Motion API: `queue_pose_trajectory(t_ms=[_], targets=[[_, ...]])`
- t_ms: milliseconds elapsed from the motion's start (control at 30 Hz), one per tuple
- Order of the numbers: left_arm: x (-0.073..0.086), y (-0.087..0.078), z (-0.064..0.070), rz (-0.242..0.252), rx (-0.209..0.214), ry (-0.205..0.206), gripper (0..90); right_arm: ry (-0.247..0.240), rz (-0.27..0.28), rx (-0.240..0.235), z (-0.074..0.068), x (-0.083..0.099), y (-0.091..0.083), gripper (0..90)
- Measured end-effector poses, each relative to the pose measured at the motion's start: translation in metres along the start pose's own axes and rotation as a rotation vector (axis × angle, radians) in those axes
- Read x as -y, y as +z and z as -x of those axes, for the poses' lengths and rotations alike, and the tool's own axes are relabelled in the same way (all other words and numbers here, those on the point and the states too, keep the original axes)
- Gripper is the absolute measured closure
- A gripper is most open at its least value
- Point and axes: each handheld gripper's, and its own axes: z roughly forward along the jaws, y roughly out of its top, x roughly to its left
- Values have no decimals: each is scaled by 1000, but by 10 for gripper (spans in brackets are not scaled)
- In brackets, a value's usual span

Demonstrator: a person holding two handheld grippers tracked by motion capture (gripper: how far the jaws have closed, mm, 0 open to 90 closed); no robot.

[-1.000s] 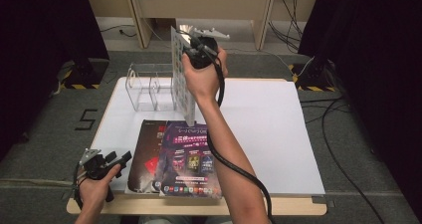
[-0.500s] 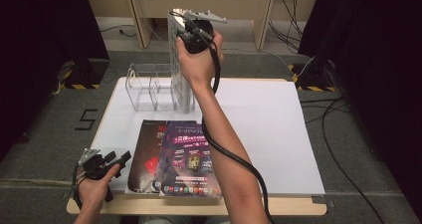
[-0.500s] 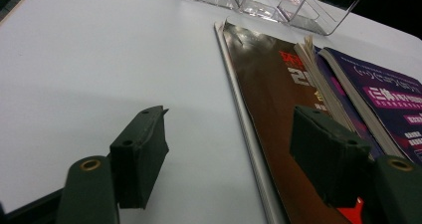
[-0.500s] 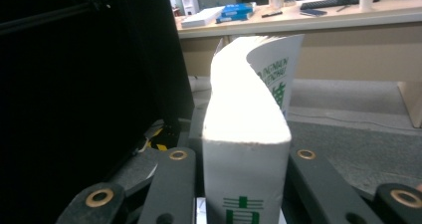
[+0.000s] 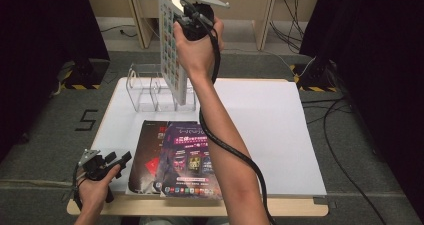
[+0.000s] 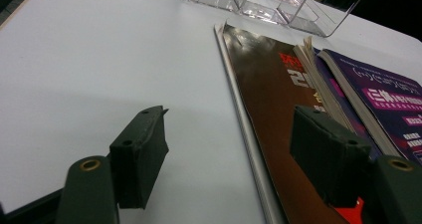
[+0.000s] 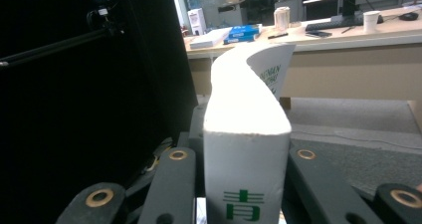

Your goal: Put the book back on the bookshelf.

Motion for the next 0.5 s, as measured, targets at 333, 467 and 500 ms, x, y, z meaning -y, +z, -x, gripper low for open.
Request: queue_pose_trajectory(t_ms=[333,467,500], targets=[[0,2,1,-5,2,2,299,-10,5,49,15,4,11,742],[1,2,1,-6,1,3,299,-12,27,67,19,7,12,743],[1,1,1,-6,2,2,299,-8,30,70,20,8,13,742]])
